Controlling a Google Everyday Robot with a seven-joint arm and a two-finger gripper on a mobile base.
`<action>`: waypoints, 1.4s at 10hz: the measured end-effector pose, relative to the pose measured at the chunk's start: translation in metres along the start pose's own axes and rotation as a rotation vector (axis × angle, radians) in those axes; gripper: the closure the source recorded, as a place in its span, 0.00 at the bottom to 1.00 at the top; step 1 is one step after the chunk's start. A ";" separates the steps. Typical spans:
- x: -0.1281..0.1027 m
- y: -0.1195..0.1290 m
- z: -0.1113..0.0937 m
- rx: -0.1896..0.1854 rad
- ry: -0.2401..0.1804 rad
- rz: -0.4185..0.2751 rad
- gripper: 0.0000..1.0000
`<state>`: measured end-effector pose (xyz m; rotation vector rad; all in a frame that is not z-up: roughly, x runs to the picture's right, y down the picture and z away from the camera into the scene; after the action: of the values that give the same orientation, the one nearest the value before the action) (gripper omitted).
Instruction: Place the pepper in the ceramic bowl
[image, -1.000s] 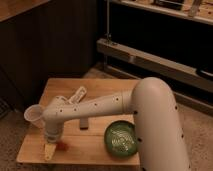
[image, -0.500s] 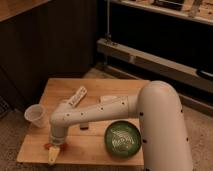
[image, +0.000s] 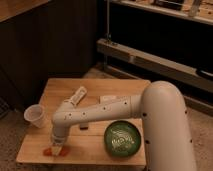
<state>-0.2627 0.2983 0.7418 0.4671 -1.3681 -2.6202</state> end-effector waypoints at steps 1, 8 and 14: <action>-0.001 0.000 -0.003 -0.002 -0.006 0.002 0.92; -0.012 0.003 -0.018 0.005 -0.001 0.001 0.97; -0.020 0.004 -0.028 0.013 0.001 -0.005 0.97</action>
<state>-0.2347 0.2797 0.7345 0.4739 -1.3863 -2.6169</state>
